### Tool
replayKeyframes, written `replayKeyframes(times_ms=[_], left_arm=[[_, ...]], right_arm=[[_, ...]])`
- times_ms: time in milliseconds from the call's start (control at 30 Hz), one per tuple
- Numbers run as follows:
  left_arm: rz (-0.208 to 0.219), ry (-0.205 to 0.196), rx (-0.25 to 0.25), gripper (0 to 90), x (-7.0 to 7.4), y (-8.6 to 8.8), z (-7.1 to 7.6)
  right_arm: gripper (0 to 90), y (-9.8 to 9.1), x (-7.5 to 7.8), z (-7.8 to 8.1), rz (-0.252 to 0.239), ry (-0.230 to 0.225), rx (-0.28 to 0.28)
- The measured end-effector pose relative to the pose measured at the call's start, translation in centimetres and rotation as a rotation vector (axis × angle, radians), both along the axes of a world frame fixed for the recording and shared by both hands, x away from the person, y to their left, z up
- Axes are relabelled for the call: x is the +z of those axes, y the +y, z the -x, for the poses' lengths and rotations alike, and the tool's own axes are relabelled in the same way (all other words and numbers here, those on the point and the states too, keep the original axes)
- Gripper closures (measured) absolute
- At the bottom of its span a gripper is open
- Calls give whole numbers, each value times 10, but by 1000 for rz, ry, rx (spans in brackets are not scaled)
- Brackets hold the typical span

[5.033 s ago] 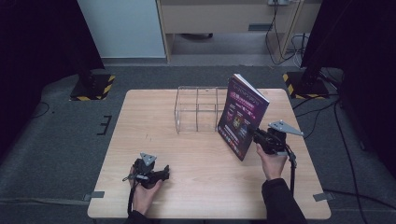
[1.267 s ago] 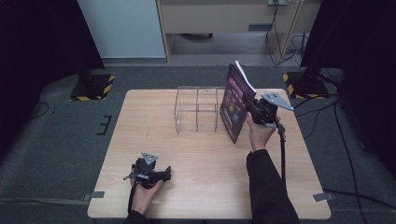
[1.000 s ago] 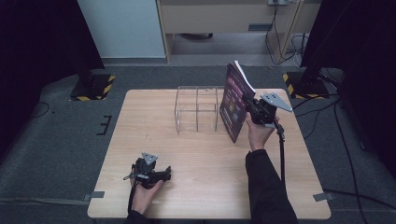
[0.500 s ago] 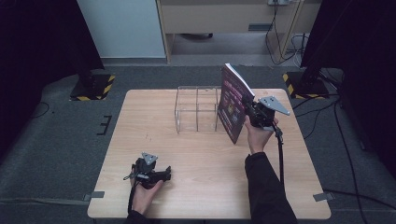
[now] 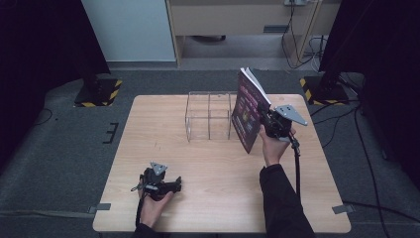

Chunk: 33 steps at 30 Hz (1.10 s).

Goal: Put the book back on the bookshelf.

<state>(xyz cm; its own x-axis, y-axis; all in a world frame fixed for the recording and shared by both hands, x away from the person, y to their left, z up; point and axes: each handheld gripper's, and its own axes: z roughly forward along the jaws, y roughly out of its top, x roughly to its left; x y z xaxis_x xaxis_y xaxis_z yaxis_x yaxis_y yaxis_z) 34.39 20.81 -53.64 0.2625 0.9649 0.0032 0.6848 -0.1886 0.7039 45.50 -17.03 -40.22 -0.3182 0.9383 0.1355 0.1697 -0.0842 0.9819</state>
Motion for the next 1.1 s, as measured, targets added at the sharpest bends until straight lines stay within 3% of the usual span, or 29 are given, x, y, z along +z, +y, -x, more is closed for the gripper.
replayKeyframes(times_ms=[267, 400, 633, 933, 1100], left_arm=[[0, 0, 0, 24, 0, 0, 0], [0, 0, 0, 24, 0, 0, 0], [0, 0, 0, 24, 0, 0, 0], [0, 0, 0, 24, 0, 0, 0], [0, 0, 0, 24, 0, 0, 0]], right_arm=[[728, 0, 1, 2, 11, 3, -3], [725, -2, 1, 2, 17, 10, -17], [812, -4, 1, 2, 12, 13, -29], [838, 2, 3, 4, -14, 6, -49], [840, 5, 3, 5, -1, -4, -63]])
